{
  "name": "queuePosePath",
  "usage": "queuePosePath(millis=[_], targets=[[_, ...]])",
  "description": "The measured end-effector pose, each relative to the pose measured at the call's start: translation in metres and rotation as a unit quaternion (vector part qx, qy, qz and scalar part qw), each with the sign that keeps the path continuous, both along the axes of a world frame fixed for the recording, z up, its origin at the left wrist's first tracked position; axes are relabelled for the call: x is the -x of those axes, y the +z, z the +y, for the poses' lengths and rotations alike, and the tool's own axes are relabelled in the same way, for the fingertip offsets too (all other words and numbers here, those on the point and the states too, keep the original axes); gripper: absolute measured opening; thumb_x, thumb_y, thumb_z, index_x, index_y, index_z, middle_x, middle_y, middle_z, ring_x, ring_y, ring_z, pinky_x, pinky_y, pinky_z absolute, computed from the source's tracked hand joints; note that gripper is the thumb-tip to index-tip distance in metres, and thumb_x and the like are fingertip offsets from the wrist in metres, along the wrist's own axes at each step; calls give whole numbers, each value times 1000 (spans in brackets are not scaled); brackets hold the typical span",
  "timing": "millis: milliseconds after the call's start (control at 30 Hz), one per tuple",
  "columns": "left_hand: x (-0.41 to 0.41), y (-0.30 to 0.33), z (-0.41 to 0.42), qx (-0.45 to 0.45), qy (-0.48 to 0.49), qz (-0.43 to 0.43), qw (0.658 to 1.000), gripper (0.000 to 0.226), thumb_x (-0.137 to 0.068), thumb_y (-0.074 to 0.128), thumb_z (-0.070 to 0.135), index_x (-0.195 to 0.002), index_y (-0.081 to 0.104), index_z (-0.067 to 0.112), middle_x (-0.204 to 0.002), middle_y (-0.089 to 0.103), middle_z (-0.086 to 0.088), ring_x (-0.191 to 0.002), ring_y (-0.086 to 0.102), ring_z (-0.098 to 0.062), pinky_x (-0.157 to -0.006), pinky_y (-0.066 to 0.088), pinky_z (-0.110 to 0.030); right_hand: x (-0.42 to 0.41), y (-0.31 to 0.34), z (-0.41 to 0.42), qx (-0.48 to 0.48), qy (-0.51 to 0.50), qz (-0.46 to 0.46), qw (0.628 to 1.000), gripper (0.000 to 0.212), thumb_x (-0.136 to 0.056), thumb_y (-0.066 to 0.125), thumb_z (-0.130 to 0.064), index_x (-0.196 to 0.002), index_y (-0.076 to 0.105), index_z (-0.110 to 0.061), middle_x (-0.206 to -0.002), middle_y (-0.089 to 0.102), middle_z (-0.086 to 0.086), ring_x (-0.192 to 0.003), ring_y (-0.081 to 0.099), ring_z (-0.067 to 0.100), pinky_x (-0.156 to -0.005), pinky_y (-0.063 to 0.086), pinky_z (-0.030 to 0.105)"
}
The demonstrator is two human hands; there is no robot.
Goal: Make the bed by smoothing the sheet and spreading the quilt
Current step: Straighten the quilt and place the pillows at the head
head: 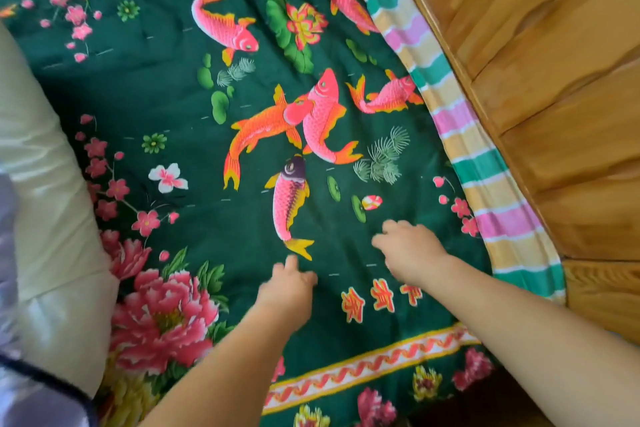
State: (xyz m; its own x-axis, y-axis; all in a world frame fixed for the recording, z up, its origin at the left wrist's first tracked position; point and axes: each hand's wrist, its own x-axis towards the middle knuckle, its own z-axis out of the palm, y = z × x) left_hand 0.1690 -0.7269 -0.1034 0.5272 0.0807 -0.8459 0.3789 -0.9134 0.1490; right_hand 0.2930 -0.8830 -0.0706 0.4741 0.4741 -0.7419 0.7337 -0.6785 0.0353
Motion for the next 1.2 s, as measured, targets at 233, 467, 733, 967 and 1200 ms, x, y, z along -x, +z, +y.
queuePosePath(millis=[233,467,733,967,1200], targets=[[-134,-3,50,-63,50,-94,992,83,-89,60,17,-147,7,43,-156,-13,-3,-145,-8,-30,-101,34,-61,-94,-30,61,-88,-45,-70,993,71,-91,54,-13,-148,18,-33,-160,1,5,-147,-4,31,-115,12,57],[-226,-31,88,-95,98,-65,988,131,-63,85,38,-140,-20,53,-150,-38,-3,-141,-23,-41,-94,27,-77,-205,-66,90,-68,-58,-64,994,62,-92,31,-66,-144,0,-55,-159,-17,-9,-145,-15,36,-104,8,75],[-239,-45,85,-110,128,-47,984,137,-64,85,25,-134,-29,54,-146,-43,-9,-138,-27,-45,-91,28,-76,-289,-70,184,-136,-114,-84,980,84,-85,48,-66,-148,-4,-46,-158,-20,3,-144,-16,38,-103,13,76],[-242,-42,85,-129,106,-32,985,133,-72,80,22,-131,-35,53,-144,-44,-10,-137,-28,-46,-94,32,-71,-341,-66,218,-53,-194,27,979,120,-61,79,-60,-143,-9,-56,-154,-33,-1,-139,-27,44,-95,18,81],[-249,-32,95,-130,46,-28,990,129,-67,81,43,-138,-28,50,-152,-27,-13,-141,-10,-47,-89,49,-55,-340,-66,219,-56,-193,29,979,119,-62,80,-58,-144,-7,-55,-154,-32,0,-139,-26,44,-96,18,81]])
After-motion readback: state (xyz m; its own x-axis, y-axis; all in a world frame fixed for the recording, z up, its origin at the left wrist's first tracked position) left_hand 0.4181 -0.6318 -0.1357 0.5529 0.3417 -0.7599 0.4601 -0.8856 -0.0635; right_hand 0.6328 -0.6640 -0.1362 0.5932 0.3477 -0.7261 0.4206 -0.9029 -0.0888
